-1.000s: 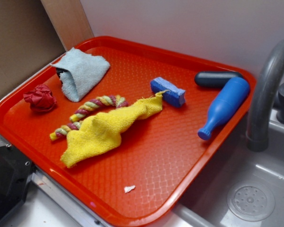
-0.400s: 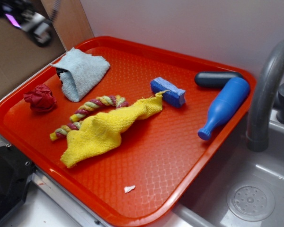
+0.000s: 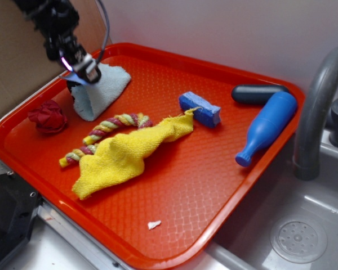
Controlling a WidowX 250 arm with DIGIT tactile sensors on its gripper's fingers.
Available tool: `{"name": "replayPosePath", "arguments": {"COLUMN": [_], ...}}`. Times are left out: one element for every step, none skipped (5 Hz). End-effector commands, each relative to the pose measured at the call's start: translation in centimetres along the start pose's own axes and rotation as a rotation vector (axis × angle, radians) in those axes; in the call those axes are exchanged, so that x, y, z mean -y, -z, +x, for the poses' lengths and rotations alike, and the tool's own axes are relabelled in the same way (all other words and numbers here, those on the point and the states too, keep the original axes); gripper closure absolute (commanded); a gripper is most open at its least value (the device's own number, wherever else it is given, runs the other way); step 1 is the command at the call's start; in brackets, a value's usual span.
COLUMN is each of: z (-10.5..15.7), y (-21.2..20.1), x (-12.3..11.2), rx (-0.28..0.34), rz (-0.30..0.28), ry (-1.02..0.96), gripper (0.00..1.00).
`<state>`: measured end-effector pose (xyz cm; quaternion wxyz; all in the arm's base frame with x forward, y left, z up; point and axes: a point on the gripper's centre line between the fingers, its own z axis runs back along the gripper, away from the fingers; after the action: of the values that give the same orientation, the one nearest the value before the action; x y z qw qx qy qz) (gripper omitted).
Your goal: Grab the blue cloth.
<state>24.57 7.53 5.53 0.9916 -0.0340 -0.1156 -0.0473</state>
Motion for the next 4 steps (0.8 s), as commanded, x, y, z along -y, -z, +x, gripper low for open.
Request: {"name": "replayPosePath", "arguments": {"z": [-1.2, -0.9, 0.6, 2.4], "y": [1.8, 1.6, -2.3, -7.0], "x": [1.8, 1.3, 1.9, 3.5], "rx": [0.019, 0.005, 0.044, 0.117], "rz": [0.02, 0.029, 0.033, 0.125], "ry": [0.007, -0.005, -0.046, -0.144], "gripper": [1.0, 1.0, 1.0, 1.0]}}
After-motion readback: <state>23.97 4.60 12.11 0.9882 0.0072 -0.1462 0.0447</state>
